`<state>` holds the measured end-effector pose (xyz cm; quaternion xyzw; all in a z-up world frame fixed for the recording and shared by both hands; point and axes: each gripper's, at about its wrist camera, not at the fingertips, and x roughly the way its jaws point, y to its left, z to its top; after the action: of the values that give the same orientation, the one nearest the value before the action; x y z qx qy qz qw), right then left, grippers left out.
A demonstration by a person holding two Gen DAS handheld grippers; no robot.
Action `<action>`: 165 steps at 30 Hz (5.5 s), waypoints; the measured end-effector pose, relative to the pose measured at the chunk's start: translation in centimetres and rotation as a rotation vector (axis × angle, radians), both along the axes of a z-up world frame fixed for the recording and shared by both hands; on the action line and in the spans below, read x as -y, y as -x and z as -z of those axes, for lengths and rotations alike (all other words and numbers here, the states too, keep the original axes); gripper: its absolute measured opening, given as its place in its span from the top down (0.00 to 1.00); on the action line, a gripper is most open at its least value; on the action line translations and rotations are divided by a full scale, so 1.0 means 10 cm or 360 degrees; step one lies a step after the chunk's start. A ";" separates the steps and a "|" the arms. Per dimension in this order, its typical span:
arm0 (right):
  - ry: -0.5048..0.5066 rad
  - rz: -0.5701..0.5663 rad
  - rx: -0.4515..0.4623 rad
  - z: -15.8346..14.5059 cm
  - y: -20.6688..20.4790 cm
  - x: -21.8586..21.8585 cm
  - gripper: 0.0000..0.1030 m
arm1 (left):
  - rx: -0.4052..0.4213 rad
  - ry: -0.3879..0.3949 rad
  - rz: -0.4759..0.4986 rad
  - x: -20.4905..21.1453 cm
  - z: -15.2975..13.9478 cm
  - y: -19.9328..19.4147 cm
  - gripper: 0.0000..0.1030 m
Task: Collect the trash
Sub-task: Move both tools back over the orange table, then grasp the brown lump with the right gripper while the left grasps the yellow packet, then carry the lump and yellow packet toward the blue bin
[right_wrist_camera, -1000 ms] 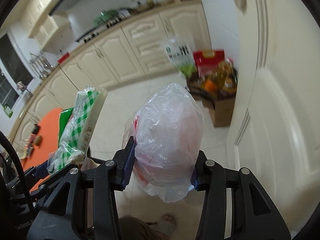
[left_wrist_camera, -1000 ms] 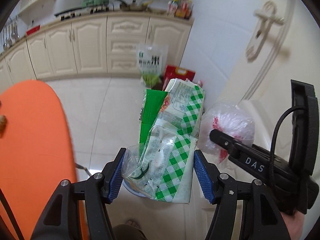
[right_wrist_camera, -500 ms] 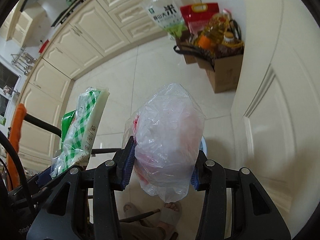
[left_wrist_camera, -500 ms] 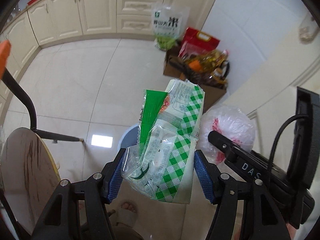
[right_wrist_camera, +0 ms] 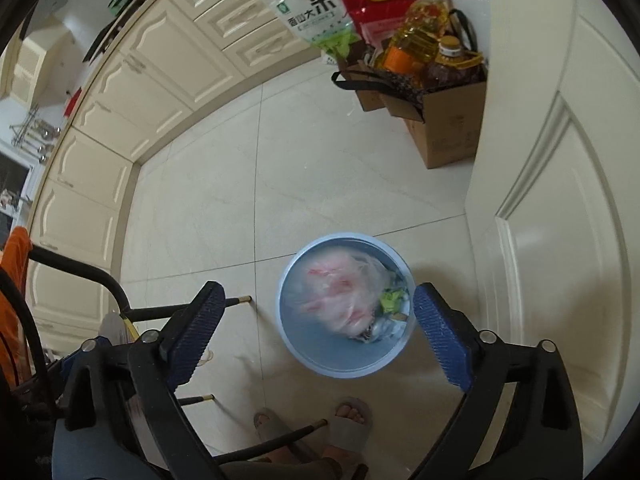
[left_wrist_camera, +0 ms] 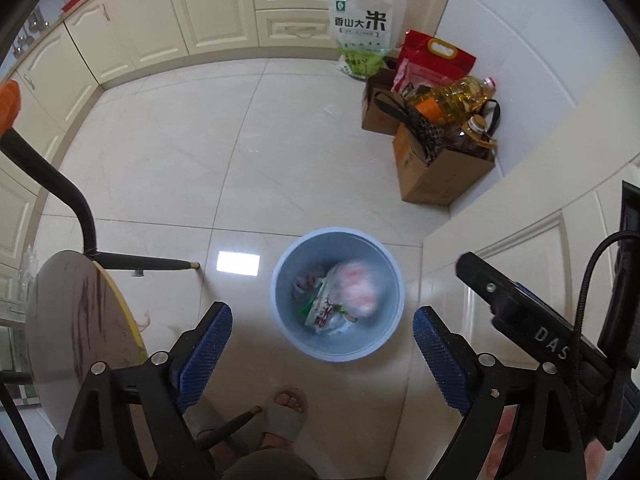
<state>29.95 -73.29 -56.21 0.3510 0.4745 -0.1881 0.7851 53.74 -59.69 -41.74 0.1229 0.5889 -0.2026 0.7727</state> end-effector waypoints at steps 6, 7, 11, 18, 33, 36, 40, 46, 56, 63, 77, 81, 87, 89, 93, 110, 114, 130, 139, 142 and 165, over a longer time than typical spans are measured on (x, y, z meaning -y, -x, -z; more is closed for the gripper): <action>0.0077 0.0064 -0.0007 -0.26 0.22 -0.03 0.00 | 0.0109 -0.0013 0.0062 -0.01 -0.18 0.31 0.09; 0.0089 0.0068 -0.0005 -0.30 0.24 -0.05 0.00 | 0.0131 -0.0012 0.0072 -0.02 -0.22 0.37 0.09; 0.0144 0.0098 0.0029 -0.59 0.38 -0.12 0.00 | 0.0239 0.0021 0.0121 -0.09 -0.46 0.66 0.09; 0.0290 0.0125 0.0180 -1.37 0.65 -0.38 0.00 | 0.0454 0.0199 0.0173 -0.53 -1.12 1.23 0.09; 0.0618 -0.0168 0.0513 -2.87 0.78 -1.99 0.00 | 0.0929 0.0426 -0.0071 -2.75 -2.01 2.49 0.02; 0.0658 -0.0259 0.0570 -3.05 0.74 -2.40 0.00 | 0.1010 0.0438 -0.0139 -3.15 -2.08 2.78 0.01; 0.0714 -0.0382 0.0623 -3.22 0.68 -2.92 0.00 | 0.1086 0.0430 -0.0224 -3.58 -2.10 3.17 0.01; 0.0744 -0.0541 0.0720 -3.41 0.63 -3.59 0.00 | 0.1154 0.0418 -0.0378 -4.17 -2.14 3.70 0.01; 0.0804 -0.0775 0.0855 -3.58 0.57 -4.59 0.00 | 0.1264 0.0368 -0.0643 -4.75 -2.19 4.50 0.01; 0.0842 -0.0869 0.0878 -3.59 0.53 -4.96 0.00 | 0.1298 0.0365 -0.0787 -4.96 -2.18 4.86 0.01; 0.0867 -0.0893 0.0856 -3.59 0.48 -4.99 0.00 | 0.1222 0.0383 -0.0833 -5.04 -2.28 4.60 0.01; 0.0848 -0.0903 0.0816 -3.50 0.31 -4.94 0.00 | 0.1156 0.0386 -0.0839 -5.15 -2.27 4.21 0.01; 0.0821 -0.0928 0.0715 -3.24 -0.08 -4.83 0.00 | 0.1031 0.0366 -0.0858 -5.13 -2.19 3.53 0.01; 0.0801 -0.0933 0.0659 -3.10 -0.26 -4.78 0.00 | 0.0990 0.0361 -0.0860 -5.12 -2.15 3.28 0.01; 0.0747 -0.0938 0.0522 -2.74 -0.70 -4.63 0.00 | 0.0902 0.0337 -0.0870 -5.12 -2.00 2.71 0.01; 0.0621 -0.0967 0.0238 -1.80 -1.99 -4.29 0.16 | 0.0566 0.0229 -0.1040 -5.22 -1.59 0.12 0.02; 0.0607 -0.0968 0.0214 -1.70 -2.07 -4.29 0.20 | 0.0543 0.0215 -0.1073 -5.22 -1.49 -0.32 0.03; 0.0639 -0.0998 0.0244 -1.67 -2.01 -4.38 0.72 | 0.0602 0.0360 -0.0967 -5.26 -1.21 -1.25 0.90; 0.0592 -0.0957 0.0282 -1.82 -1.60 -4.26 0.72 | 0.0656 0.0419 -0.0831 -5.37 -1.13 -0.60 0.98; 0.0592 -0.0940 0.0306 -1.93 -1.44 -4.25 0.72 | 0.0688 0.0431 -0.0791 -5.42 -1.18 -0.38 0.98; 0.0640 -0.0819 0.0521 -2.67 -0.10 -4.19 0.72 | 0.0867 0.0564 -0.0537 -5.23 -1.68 1.75 0.99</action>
<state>30.94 -31.35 -29.50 0.0843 0.3689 -0.0152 0.9255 36.25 -7.39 -24.93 -0.0624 0.3293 -0.1311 0.9330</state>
